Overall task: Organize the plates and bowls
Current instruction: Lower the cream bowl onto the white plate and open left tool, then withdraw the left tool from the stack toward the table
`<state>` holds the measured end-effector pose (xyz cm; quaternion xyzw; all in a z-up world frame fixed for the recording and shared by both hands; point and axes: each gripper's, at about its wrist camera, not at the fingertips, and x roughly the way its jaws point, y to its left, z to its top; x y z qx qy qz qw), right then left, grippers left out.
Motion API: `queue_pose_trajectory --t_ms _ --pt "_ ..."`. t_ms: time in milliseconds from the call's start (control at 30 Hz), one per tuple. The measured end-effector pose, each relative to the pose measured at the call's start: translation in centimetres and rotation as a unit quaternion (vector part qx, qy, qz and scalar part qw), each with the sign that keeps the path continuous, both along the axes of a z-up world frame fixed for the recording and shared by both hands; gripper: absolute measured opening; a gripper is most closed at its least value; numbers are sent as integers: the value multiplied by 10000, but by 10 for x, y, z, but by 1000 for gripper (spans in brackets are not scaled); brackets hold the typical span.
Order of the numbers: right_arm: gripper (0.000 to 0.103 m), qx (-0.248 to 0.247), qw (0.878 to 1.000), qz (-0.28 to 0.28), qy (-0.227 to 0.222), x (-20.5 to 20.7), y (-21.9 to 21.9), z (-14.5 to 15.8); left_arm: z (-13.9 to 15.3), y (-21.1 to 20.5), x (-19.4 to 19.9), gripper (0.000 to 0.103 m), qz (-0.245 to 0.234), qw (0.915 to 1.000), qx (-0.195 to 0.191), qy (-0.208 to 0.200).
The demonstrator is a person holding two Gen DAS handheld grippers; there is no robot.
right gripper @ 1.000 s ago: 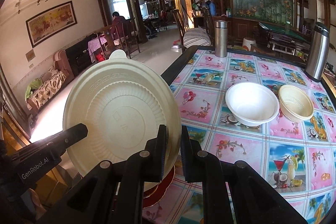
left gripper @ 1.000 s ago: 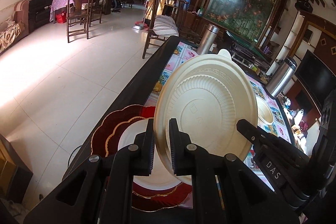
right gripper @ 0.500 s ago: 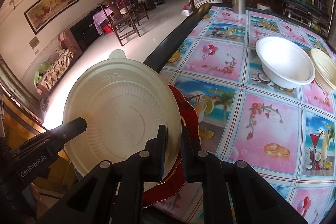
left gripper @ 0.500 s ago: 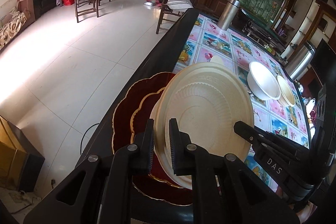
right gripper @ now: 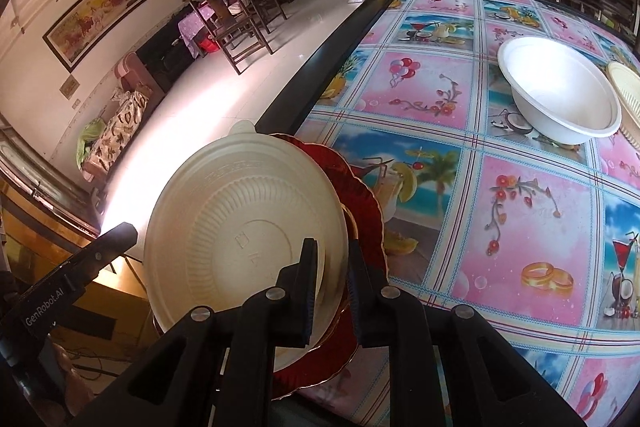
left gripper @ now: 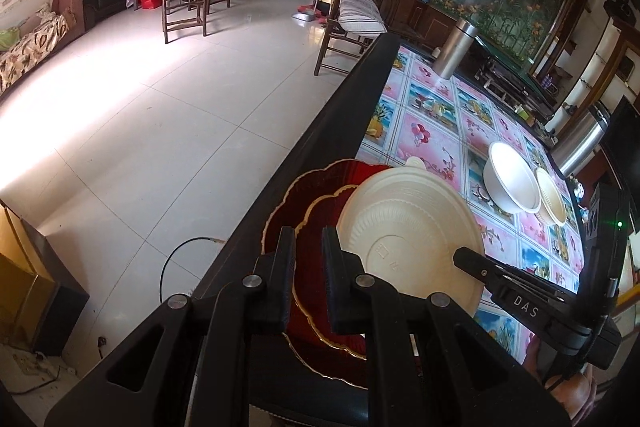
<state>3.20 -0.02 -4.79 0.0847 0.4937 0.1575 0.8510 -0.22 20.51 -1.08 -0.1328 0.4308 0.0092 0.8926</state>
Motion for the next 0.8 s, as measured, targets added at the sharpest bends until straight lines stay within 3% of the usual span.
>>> queue_pose_trajectory --t_ms 100,233,433,500,567,633,733,800 --pt "19 58 10000 42 -33 0 -1 3 9 8 -3 11 93 9999 -46 -106" --pt "34 -18 9995 -64 -319 -3 -9 19 28 0 -6 11 10 9995 -2 -325" --pt "36 98 9962 -451 -743 -4 -50 46 57 -66 -4 12 -833 9947 138 -584" --pt "36 71 9951 -615 -775 -1 -69 49 64 -96 -2 22 -1161 9913 138 -606" --pt "36 11 9928 -834 -855 -1 -93 52 68 -123 0 47 -1439 9878 42 -590" --pt "36 9 9911 -1010 -868 0 -120 55 70 -153 8 57 -1685 9842 11 -542" --pt "36 128 9868 -1370 -855 4 -169 59 70 -192 24 57 -1947 9800 -70 -412" --pt "39 238 9839 -1583 -800 12 -203 61 64 -212 44 57 -1752 9841 69 -298"
